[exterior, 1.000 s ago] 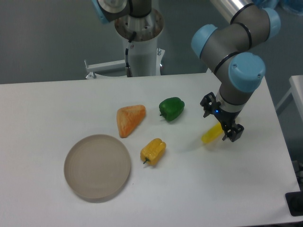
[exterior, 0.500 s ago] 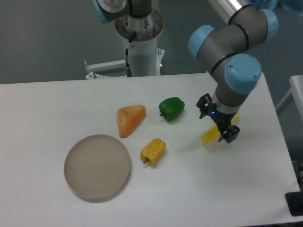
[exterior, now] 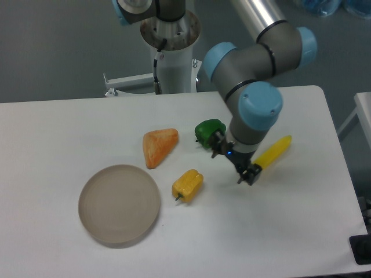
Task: Pick up the yellow pepper from the table
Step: 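Move the gripper over the yellow bell pepper and lower it, then close the gripper around the yellow bell pepper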
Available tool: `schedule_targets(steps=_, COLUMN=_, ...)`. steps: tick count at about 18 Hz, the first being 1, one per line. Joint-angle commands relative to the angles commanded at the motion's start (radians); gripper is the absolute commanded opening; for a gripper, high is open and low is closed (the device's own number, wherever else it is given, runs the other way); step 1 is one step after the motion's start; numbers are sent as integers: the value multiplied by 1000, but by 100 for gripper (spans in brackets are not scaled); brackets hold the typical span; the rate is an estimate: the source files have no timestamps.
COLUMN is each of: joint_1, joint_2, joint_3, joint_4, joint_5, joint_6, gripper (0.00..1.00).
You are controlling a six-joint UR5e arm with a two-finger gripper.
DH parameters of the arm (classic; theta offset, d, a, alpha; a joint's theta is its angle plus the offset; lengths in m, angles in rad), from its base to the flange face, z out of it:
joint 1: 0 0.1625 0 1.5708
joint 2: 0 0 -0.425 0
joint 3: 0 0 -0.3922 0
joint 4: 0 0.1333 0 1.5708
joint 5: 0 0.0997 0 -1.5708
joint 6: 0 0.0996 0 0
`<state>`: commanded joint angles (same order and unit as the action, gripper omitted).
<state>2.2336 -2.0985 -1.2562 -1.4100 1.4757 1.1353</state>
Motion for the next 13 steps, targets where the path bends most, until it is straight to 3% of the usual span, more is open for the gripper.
schedule_targets(steps=4, joint_1=-32, joint_2=0, joint_3=-94, joint_4=146, joint_5=2, joint_6=-94, gripper=100)
schedule_targets(steps=6, joint_1=-37, joint_2=0, joint_3=-124, joint_4=192, joint_5=2, joint_6=-110, gripper=100)
schedule_targets(steps=13, joint_1=-54, joint_2=-6, joint_3=-163, joint_4=203, joint_5=3, joint_6=-156, gripper=100)
